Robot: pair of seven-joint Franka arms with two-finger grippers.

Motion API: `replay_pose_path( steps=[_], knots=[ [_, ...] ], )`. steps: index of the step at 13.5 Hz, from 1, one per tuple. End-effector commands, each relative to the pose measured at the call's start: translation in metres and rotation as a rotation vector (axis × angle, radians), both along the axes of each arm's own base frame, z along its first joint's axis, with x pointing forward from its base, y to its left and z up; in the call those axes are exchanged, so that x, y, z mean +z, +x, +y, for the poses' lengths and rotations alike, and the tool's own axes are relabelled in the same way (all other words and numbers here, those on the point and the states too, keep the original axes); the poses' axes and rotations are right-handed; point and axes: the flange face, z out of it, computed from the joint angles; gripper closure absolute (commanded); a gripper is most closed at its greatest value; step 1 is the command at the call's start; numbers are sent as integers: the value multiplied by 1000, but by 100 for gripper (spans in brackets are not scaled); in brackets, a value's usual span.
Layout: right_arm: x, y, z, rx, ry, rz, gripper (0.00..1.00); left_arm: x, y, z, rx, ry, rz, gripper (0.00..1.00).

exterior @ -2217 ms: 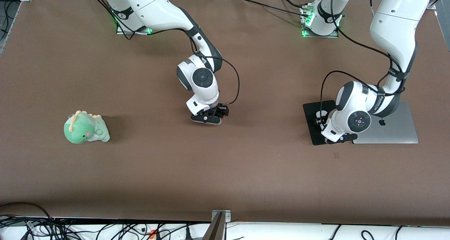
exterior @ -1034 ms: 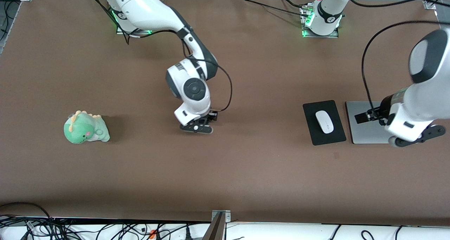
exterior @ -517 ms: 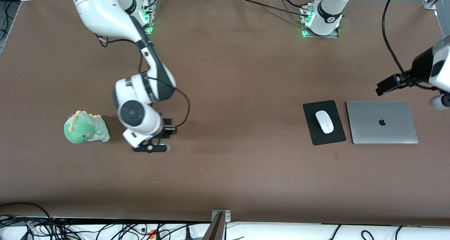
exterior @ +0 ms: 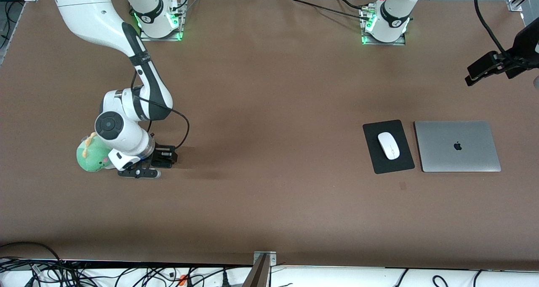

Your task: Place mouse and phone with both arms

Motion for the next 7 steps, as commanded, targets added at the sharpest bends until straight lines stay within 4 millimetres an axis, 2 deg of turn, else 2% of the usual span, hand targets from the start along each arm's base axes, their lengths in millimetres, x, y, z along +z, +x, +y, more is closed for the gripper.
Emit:
replay_pose_path(
  steps=[1, 7],
  knots=[
    [-8, -26, -26, 34, 17, -43, 85, -5, -29, 1, -42, -13, -10, 0],
    [-28, -28, -43, 84, 5, -78, 82, -12, -30, 5, -57, -14, 5, 0]
  ],
)
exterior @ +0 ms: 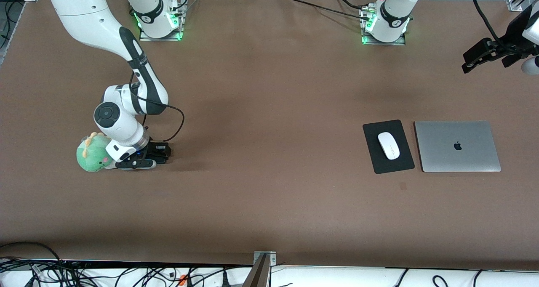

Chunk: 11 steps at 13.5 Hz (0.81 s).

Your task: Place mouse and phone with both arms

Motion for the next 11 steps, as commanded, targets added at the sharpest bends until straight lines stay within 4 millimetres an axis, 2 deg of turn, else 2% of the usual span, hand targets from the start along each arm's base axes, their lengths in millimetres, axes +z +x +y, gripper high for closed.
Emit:
replay_pose_path(
  steps=[1, 2, 3, 5, 7, 11],
  knots=[
    [1, -7, -7, 17, 16, -48, 72, -2, -3, 3, -42, -26, -7, 0],
    [-2, -8, -7, 17, 15, -45, 34, -3, -3, 4, -51, -27, -5, 0],
    [-1, -8, -7, 20, 15, -47, 0, -5, -3, 4, -55, -27, 4, 0],
    [1, -7, -6, 21, 15, -39, 0, -13, 3, 5, -57, -28, 17, 0],
    [8, -3, -2, 26, 15, -14, 0, -11, 3, 8, -80, -30, 13, 0],
    [55, 26, 6, 26, 19, 73, 0, -8, 4, 13, -69, -30, 2, 0]
  ],
)
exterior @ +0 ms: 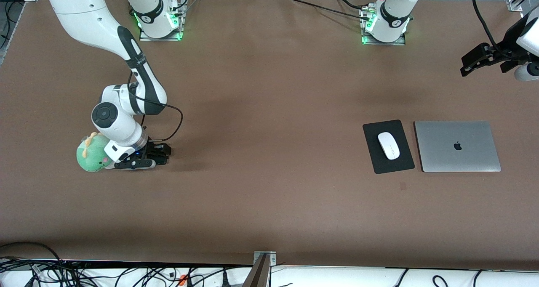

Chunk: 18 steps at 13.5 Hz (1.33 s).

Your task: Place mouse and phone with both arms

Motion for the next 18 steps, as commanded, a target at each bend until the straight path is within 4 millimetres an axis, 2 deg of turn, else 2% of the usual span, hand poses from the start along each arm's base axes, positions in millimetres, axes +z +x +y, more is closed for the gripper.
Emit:
replay_pose_path(
  steps=[1, 3, 5, 8, 14, 16, 18],
  knots=[
    [46, 20, 2, -4, 30, 33, 0, 5, -1, 6, -11, -26, -16, 0],
    [81, 29, 0, -79, 119, 50, 0, 4, -1, 9, -13, -26, -12, 0],
    [123, 35, -21, -108, 130, 84, 0, -2, 1, 15, -11, -26, -1, 0],
    [185, 34, -45, -138, 136, 174, 0, -5, 2, 16, -9, -26, 5, 0],
    [290, -2, -85, -172, 152, 152, 0, -6, 2, 26, 6, -25, 10, 0],
    [312, -15, -100, -185, 151, 161, 0, -7, 3, 27, 9, -25, 8, 0],
    [337, -28, -107, -176, 112, 143, 0, -8, 4, 30, 14, -25, 10, 0]
  ],
)
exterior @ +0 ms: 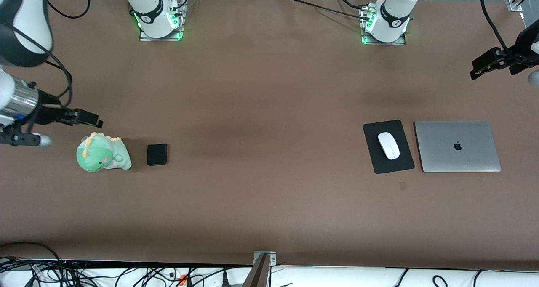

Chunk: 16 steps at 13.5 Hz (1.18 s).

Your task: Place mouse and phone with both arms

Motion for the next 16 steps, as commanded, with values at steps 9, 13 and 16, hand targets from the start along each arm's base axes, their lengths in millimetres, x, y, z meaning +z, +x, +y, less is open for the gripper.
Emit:
replay_pose_path(
  steps=[9, 13, 16],
  knots=[
    [76, -53, 17, -9, -112, -6, 0, -4, 2, 5, -11, -25, 3, 0],
    [68, -41, 13, -3, -113, -30, 0, -3, 2, 4, -13, -25, 1, 0],
    [67, -37, 15, -12, -112, -52, 0, -2, 2, 5, -12, -25, -2, 0]
  ],
)
